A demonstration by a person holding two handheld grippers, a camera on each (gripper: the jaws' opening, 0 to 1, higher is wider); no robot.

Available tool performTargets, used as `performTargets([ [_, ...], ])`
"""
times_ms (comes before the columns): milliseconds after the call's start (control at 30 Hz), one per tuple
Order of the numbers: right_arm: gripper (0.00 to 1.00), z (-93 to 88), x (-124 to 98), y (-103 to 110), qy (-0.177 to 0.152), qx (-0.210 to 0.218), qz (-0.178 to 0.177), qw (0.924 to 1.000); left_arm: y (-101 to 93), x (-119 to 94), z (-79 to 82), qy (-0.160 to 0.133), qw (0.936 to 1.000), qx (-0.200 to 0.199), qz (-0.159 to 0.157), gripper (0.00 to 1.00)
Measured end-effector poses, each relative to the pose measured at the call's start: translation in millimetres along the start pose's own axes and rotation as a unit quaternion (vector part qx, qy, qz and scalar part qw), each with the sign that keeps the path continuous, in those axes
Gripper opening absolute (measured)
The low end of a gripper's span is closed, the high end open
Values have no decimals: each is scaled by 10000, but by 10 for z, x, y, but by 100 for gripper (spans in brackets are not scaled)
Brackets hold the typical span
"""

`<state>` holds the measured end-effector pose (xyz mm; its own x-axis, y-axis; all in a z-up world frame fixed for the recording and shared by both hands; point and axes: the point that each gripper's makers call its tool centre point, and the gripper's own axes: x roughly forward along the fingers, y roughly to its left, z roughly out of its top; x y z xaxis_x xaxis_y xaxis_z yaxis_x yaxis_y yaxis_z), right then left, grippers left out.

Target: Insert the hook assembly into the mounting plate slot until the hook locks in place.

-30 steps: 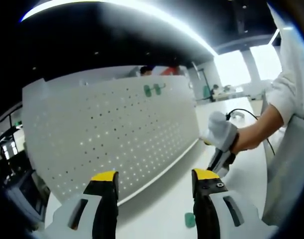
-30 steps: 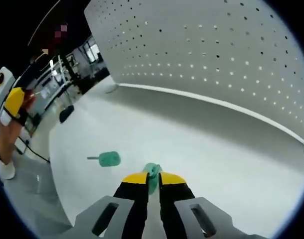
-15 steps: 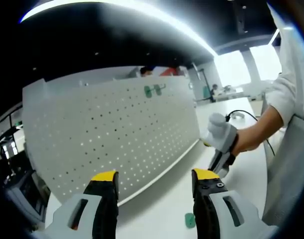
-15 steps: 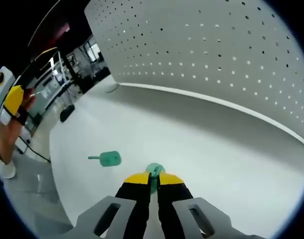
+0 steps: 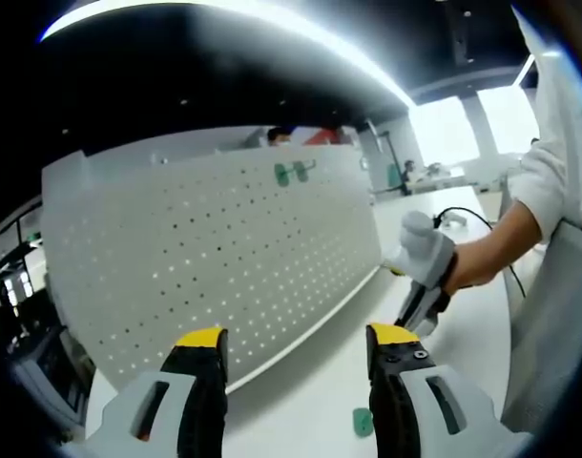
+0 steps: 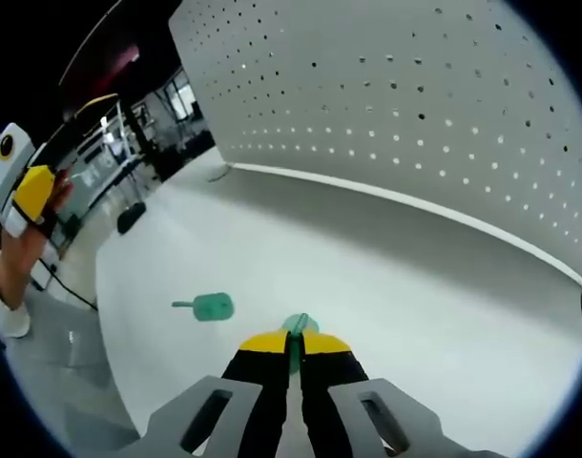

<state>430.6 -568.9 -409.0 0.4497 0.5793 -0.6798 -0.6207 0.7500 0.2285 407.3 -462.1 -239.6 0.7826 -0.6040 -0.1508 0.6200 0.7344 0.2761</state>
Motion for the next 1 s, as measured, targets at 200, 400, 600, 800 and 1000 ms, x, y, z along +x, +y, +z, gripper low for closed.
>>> performTargets([
  [200,1,73,-59,2,-153,-69,-22,9999,-19,10,-10,15,10000,12,-29,60],
  [400,1,203,-158,20,-343,-218,-69,9992,-49,19,-29,47,10000,9,-80,59],
  [600,1,340,-279,40,-595,-309,-97,9977,-99,33,-59,93,9998,22,-157,59],
  [800,1,441,-396,75,-795,-352,-102,9962,-190,61,-96,160,9994,63,-299,59],
  [1000,1,560,-502,146,-972,-443,-86,9942,-297,94,-137,232,9985,106,-483,59],
])
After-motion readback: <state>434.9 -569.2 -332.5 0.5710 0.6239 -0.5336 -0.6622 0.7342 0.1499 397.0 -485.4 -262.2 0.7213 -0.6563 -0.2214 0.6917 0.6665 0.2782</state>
